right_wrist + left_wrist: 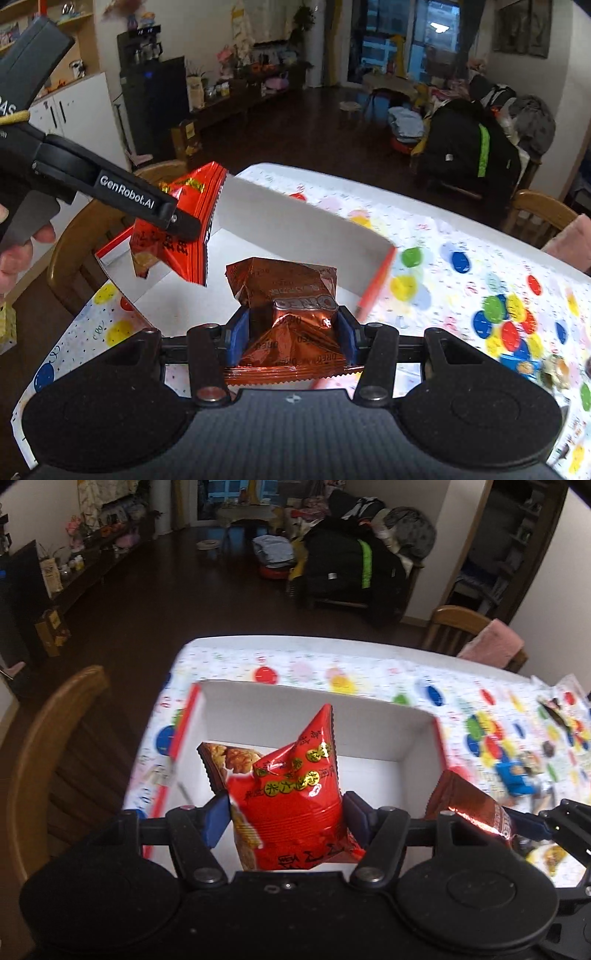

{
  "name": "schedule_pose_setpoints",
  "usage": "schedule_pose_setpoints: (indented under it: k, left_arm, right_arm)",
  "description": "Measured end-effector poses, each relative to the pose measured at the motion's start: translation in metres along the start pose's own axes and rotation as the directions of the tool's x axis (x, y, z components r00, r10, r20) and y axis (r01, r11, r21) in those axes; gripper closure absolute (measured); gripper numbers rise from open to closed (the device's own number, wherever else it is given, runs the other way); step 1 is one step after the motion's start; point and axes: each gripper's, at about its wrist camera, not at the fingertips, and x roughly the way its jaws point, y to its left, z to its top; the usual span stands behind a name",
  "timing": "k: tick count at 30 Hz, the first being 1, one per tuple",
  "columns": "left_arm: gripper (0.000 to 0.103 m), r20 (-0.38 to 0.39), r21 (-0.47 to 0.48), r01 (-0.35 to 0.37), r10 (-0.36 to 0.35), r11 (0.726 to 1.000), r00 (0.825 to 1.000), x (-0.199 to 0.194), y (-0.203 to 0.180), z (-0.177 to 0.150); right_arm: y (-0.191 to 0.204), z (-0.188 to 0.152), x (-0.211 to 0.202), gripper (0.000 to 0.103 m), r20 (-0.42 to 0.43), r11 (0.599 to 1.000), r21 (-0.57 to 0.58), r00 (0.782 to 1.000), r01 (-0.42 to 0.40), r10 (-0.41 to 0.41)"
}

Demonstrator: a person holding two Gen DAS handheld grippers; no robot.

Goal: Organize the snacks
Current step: 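Carry both packets into the red box and open both tools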

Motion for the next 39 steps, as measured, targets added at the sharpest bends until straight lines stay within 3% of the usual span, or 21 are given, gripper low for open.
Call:
schedule_pose_setpoints:
  k: [8, 15, 32, 35, 38, 39]
  left_arm:
    - [0.04, -0.074, 0.062, -0.048, 0.053, 0.997, 0.996, 0.04, 0.019, 0.001]
    - [0.04, -0.129, 0.131, -0.058, 0.075, 0.99, 0.989, 0.064, 0.01, -0.011]
    - [0.038, -0.212, 0.169, -0.06, 0.096, 0.984, 0.972, 0.091, 0.001, -0.033]
    - [0.037, -0.203, 0.172, -0.07, 0.105, 0.983, 0.974, 0.089, -0.002, -0.035]
    - [0.029, -0.187, 0.161, -0.071, 0.101, 0.984, 0.977, 0.083, -0.002, -0.034]
    - [0.024, -0.181, 0.155, -0.066, 0.094, 0.986, 0.979, 0.081, -0.001, -0.032]
  right_arm:
    - [0.019, 0.009, 0.048, 0.054, -0.079, 1.0, 0.003, 0.997, -0.008, 0.008]
    - [0.037, 0.006, 0.071, 0.054, -0.129, 0.999, -0.052, 0.992, -0.007, 0.001]
    - [0.039, -0.004, 0.088, 0.053, -0.18, 0.998, -0.056, 0.984, 0.008, -0.018]
    - [0.04, -0.004, 0.085, 0.051, -0.167, 0.998, -0.062, 0.985, 0.032, -0.042]
    - [0.041, -0.004, 0.081, 0.035, -0.149, 0.997, -0.068, 0.988, 0.033, -0.043]
    - [0.042, -0.003, 0.079, 0.035, -0.143, 0.997, -0.073, 0.989, 0.033, -0.043]
